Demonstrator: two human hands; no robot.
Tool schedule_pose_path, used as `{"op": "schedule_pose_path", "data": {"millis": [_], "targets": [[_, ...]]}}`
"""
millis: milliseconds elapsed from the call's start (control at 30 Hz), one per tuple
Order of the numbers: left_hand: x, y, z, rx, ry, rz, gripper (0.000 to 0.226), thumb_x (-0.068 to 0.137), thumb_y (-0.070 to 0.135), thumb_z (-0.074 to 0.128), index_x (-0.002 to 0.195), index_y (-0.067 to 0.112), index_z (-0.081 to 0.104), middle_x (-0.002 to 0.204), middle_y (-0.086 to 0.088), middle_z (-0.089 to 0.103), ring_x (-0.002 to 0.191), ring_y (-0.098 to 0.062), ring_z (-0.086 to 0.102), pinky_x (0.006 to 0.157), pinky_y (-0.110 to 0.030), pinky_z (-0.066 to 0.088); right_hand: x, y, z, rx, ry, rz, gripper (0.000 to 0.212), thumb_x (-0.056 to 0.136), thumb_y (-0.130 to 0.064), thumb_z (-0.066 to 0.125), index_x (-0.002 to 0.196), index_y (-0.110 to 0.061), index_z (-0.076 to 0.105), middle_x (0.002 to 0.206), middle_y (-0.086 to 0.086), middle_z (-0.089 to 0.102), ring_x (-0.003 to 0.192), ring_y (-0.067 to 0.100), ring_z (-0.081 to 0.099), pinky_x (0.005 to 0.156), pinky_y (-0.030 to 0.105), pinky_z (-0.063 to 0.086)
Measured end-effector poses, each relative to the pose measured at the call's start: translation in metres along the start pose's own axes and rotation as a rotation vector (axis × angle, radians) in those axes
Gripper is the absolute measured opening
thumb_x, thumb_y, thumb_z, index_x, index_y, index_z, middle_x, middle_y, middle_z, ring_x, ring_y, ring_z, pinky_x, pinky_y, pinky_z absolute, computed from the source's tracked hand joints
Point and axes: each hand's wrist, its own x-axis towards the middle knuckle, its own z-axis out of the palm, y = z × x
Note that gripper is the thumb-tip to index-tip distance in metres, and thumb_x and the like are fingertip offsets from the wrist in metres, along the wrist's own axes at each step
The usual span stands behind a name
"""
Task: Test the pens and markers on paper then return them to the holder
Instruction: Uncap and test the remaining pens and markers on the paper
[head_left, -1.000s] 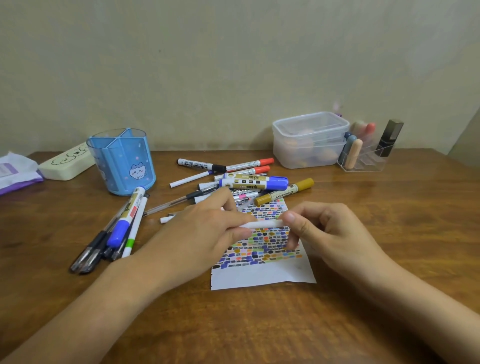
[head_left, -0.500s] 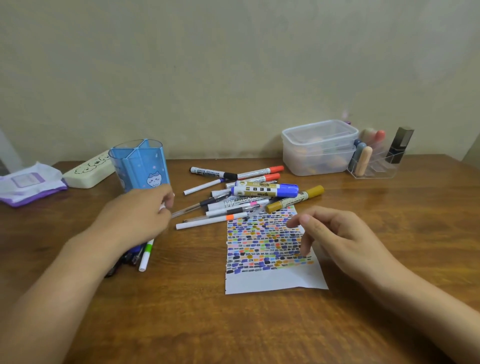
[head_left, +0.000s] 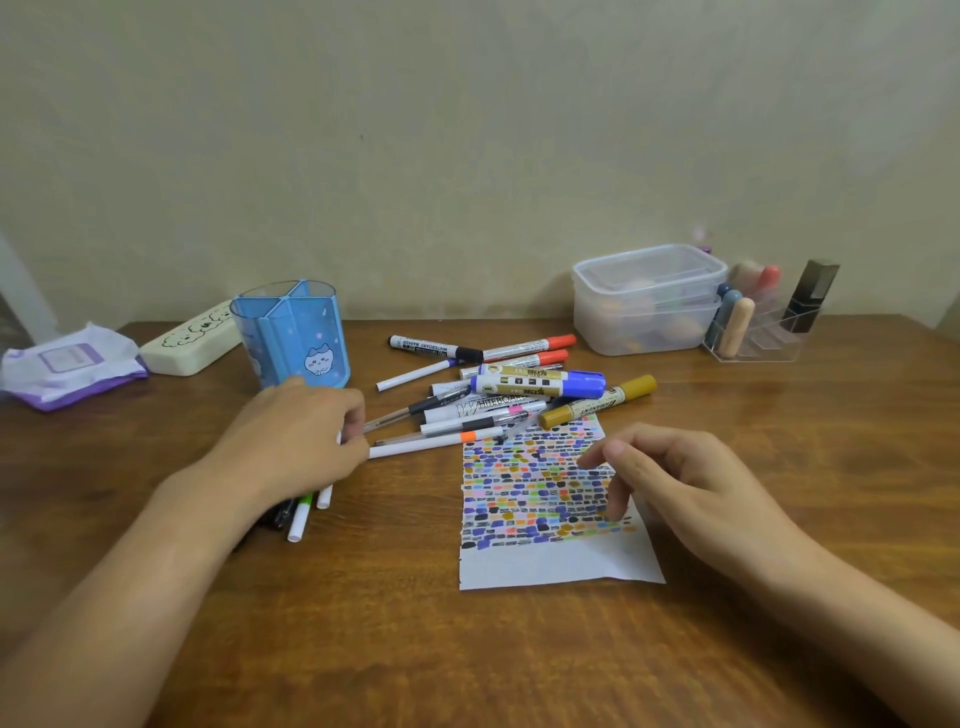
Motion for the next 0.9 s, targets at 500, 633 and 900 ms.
{"op": "schedule_pose_path", "data": {"millis": [500,633,900], "targets": [[0.011,0.013,0.027,0.025,0.224,0.116,0.034,0.101,0.032,0.048,0.134,0.03,0.059,0.121,0.009,0.062,0.115,-0.014,0.046,0.098,-0.032,0.038,0.0,0.003,0.0,-0.03,-0.014,-0.015,0.028,0.101,-0.042,0.047,0.09,-0.037,0.073,0.06,-0.001,0.068,0.052,0.006,0.048,0.059,0.029,0.04],[0.012,0.016,0.027,0.037,0.233,0.113,0.03,0.101,0.032,0.05,0.129,0.032,0.062,0.113,0.009,0.061,0.105,-0.013,0.043,0.091,-0.03,0.038,0.0,0.002,0.0,-0.062,-0.021,-0.012,0.03,0.102,-0.04,0.047,0.088,-0.033,0.073,0.06,-0.002,0.068,0.051,0.002,0.049,0.059,0.023,0.038],[0.008,0.024,0.022,-0.082,0.352,0.122,0.022,0.098,0.025,0.055,0.116,0.028,0.067,0.104,0.008,0.061,0.1,-0.013,0.044,0.082,-0.029,0.037,-0.002,0.002,0.003,-0.095,-0.063,-0.018,0.029,0.102,-0.039,0.048,0.089,-0.034,0.073,0.059,-0.006,0.068,0.074,0.019,0.069,0.088,0.048,0.053]]}}
